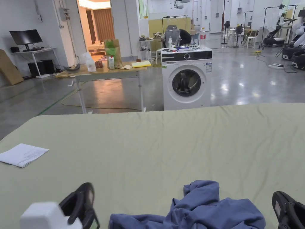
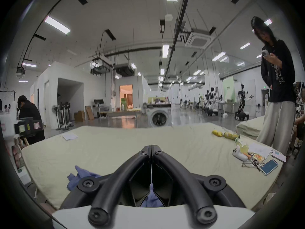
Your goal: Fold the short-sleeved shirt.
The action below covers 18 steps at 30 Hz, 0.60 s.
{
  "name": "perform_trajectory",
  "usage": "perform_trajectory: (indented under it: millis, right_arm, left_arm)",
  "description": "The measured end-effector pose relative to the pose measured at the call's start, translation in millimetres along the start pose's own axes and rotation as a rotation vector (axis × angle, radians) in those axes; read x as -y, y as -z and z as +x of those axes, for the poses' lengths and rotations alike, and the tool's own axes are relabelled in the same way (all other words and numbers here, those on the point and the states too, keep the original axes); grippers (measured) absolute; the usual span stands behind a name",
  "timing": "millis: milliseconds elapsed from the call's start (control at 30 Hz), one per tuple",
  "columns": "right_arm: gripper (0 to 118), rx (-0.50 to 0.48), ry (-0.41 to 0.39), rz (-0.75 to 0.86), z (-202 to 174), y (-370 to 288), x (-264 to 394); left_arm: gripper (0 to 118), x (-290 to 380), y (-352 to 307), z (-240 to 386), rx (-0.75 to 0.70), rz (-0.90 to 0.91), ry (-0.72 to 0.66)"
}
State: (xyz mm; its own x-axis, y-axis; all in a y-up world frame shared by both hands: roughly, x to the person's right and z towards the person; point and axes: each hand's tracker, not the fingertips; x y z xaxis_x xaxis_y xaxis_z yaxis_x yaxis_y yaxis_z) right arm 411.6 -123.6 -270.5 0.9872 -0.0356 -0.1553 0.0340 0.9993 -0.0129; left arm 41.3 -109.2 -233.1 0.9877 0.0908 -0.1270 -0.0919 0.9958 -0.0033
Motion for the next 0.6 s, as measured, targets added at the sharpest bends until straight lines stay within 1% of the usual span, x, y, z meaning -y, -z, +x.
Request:
perform_trajectory:
  millis: [33, 100, 167, 200, 267, 400, 467, 500, 533, 600]
  right_arm:
    - [0, 0.012, -0.003, 0.031, -2.7, -4.6, 0.5]
    - [0, 0.033, 0.005, 0.075, -6.1, -12.2, 1.1]
    - [0, 0.049, 0.016, 0.077, -7.8, -16.4, 0.8]
    - [0, 0.052, 0.019, 0.075, -7.6, -17.2, 0.5]
    - [0, 0.051, 0.022, 0.061, -6.3, -16.5, 0.4]
    - [0, 0.069, 0.014, 0.015, -4.5, -15.5, 3.6]
    - [0, 0.075, 0.035, -0.005, -2.2, -14.7, 4.3]
    - [0, 0.071, 0.044, -0.018, -0.5, -13.5, 4.6]
    - [0, 0.067, 0.047, -0.031, 1.5, -12.1, 5.5]
    - [0, 0.065, 0.045, -0.054, 2.5, -8.1, 6.8]
  left_arm:
    - [0, 3.3, -14.2, -2.8, -0.070, 0.050, -0.004]
    - [0, 10.5, -36.0, -5.2, -0.114, 0.089, 0.009]
    - [0, 18.3, -51.2, -2.4, -0.199, 0.138, 0.071]
    - [0, 18.9, -52.1, -2.0, -0.205, 0.134, 0.093]
    - [0, 18.5, -53.3, -3.1, -0.163, 0.090, 0.099]
    - [0, 9.9, -42.3, -0.4, -0.155, 0.086, 0.088]
    - [0, -4.3, -10.3, -2.3, -0.076, -0.055, 0.096]
    - [0, -11.0, 23.1, -3.2, -0.050, -0.231, 0.120]
    - [0, -11.7, 57.2, -7.3, 0.001, -0.394, 0.096]
    - [0, -0.3, 120.9, -21.1, 0.113, -0.655, -0.017]
